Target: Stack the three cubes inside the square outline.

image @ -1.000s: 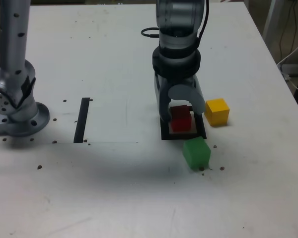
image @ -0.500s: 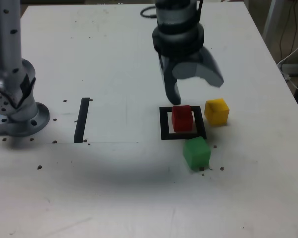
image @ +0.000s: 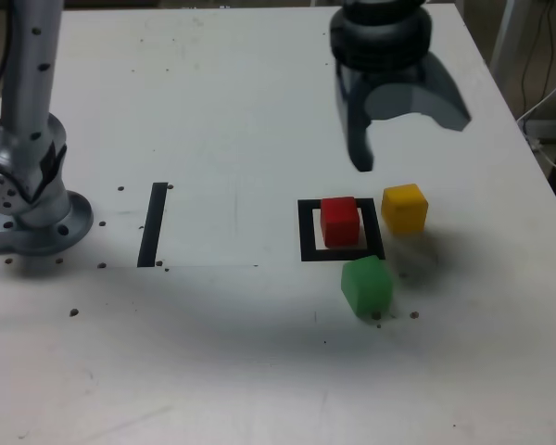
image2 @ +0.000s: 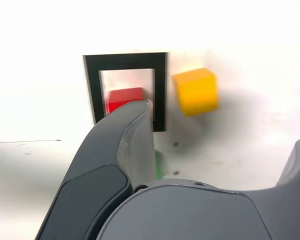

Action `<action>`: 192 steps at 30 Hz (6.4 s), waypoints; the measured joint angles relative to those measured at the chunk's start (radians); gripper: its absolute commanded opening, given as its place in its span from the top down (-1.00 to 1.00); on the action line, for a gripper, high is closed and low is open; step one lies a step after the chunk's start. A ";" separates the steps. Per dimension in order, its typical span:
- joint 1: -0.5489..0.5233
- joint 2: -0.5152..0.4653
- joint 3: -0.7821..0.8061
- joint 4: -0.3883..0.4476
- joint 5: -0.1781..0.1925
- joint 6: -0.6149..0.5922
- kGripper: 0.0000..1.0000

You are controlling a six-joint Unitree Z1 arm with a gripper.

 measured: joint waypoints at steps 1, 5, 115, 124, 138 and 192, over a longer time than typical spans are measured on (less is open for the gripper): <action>-0.001 0.010 -0.011 0.004 -0.002 -0.001 -0.97; -0.003 0.051 -0.044 0.012 -0.009 -0.013 -0.96; -0.039 -0.029 0.218 -0.026 -0.058 -0.044 1.00; -0.018 -0.020 0.217 -0.041 -0.031 -0.048 0.98; 0.005 -0.001 0.213 -0.053 -0.061 -0.047 0.12; -0.186 -0.096 0.164 0.082 -0.131 -0.344 -0.98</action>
